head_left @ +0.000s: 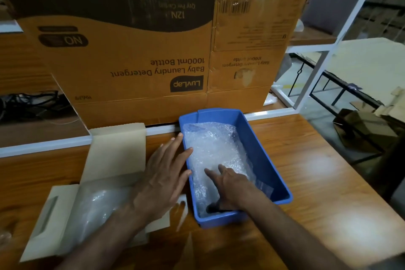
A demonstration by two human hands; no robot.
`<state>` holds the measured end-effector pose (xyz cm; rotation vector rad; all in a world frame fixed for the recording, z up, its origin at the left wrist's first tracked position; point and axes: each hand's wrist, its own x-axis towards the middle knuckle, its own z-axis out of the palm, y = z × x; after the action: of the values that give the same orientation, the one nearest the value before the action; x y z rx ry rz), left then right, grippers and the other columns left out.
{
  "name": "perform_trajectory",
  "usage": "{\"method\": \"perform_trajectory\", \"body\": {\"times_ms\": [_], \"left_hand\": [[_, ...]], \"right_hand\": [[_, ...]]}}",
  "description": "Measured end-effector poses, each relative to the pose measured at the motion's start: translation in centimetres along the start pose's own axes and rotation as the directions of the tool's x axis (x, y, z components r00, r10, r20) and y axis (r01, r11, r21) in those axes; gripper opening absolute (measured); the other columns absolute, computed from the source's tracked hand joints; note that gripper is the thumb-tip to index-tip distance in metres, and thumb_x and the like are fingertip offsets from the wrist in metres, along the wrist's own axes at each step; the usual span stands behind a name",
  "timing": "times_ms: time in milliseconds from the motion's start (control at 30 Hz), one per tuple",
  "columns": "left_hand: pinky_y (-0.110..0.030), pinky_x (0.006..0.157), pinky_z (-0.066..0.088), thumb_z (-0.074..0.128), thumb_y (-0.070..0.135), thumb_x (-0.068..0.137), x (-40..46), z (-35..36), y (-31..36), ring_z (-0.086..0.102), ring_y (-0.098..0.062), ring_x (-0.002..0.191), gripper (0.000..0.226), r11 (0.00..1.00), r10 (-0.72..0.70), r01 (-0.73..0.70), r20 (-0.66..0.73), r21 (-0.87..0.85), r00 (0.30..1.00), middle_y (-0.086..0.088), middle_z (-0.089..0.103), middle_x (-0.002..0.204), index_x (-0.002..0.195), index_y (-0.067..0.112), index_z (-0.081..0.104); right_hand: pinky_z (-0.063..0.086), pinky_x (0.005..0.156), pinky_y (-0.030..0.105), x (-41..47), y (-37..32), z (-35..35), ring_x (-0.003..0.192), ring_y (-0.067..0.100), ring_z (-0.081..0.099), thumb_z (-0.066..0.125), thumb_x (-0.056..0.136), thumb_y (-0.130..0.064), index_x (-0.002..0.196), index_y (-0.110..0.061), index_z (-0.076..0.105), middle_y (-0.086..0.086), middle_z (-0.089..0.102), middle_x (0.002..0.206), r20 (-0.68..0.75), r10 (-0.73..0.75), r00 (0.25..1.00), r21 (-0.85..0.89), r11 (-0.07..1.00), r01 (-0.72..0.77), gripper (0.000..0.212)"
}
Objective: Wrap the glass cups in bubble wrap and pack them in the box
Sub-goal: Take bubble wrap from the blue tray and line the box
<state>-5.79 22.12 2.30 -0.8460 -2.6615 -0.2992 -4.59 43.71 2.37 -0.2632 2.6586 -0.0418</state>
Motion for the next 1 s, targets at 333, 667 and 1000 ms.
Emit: {"method": "perform_trajectory", "body": {"times_ms": [333, 667, 1000], "left_hand": [[-0.042, 0.125, 0.020, 0.039, 0.033, 0.104, 0.1, 1.3, 1.0, 0.021, -0.026, 0.156, 0.051, 1.000, -0.006, 0.006, -0.033, 0.023, 0.999, -0.012, 0.023, 0.169, 0.150, 0.016, 0.047], [-0.052, 0.116, 0.038, 0.042, 0.034, 0.105, 2.2, 0.5, 1.0, 0.034, -0.030, 0.151, 0.046, 0.999, 0.011, -0.013, -0.059, -0.039, 0.998, -0.010, 0.032, 0.166, 0.143, 0.015, 0.058], [-0.041, 0.111, 0.040, 0.076, 0.035, 0.088, 5.6, 1.4, -0.4, 0.041, -0.022, 0.144, 0.051, 0.984, 0.041, -0.032, 0.051, -0.174, 0.998, 0.001, 0.038, 0.164, 0.136, 0.025, 0.065]], "right_hand": [[0.052, 0.092, 0.035, 1.6, 0.2, 0.3, 0.115, 0.027, 0.065, 0.061, 0.100, -0.025, 0.131, -0.017, 0.058, 0.008, 0.060, 0.129, -0.213, -0.114, 0.970, -0.205, 0.976, 0.069, 0.032], [0.035, 0.052, 0.028, -0.4, 0.7, 0.6, 0.073, 0.022, 0.068, 0.066, 0.089, -0.014, 0.094, -0.025, 0.071, -0.004, 0.062, 0.093, -0.533, -0.028, 0.846, -0.061, 0.998, -0.005, 0.013], [0.047, 0.051, 0.024, -2.3, -0.1, 0.9, 0.076, 0.019, 0.070, 0.080, 0.077, -0.013, 0.099, -0.018, 0.075, -0.001, 0.072, 0.098, -0.770, 0.083, 0.632, 0.156, 0.986, 0.061, 0.023]]}}
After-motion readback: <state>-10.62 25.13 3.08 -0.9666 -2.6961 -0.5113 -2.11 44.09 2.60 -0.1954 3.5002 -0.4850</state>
